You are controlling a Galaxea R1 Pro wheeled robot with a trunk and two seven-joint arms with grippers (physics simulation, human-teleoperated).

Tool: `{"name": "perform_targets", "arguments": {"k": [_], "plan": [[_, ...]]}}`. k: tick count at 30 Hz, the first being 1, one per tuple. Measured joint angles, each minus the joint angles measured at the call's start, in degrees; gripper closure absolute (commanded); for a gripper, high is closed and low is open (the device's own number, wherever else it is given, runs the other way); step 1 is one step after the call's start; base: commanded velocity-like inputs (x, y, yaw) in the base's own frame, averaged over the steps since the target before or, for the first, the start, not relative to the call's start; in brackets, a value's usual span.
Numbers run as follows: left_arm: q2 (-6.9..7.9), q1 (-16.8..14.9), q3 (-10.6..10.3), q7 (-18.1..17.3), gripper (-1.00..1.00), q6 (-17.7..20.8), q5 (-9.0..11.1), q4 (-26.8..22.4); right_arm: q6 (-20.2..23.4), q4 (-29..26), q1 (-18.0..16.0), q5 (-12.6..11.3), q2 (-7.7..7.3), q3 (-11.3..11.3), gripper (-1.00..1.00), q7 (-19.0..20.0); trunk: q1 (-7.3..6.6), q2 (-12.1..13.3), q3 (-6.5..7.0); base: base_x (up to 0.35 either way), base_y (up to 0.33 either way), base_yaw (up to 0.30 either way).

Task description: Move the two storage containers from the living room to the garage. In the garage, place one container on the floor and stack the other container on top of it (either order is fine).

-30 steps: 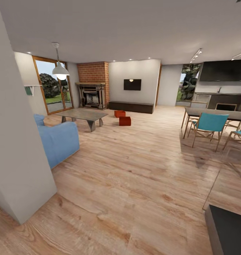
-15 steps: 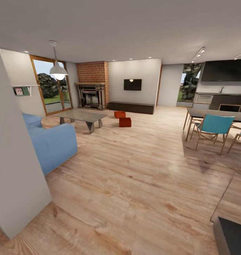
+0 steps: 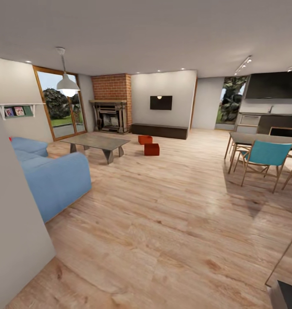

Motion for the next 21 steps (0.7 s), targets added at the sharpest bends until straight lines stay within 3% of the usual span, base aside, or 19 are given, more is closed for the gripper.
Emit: {"name": "perform_targets", "arguments": {"k": [21], "plan": [[0.39, 0.0, 0.1, 0.0, -1.0, -0.1, 0.4, 0.0, 0.0, 0.0, 0.0, 0.0, 0.04, 0.0, -1.0, -0.2, 0.0, 0.0, 0.0, 0.324, 0.0, 0.0]]}}
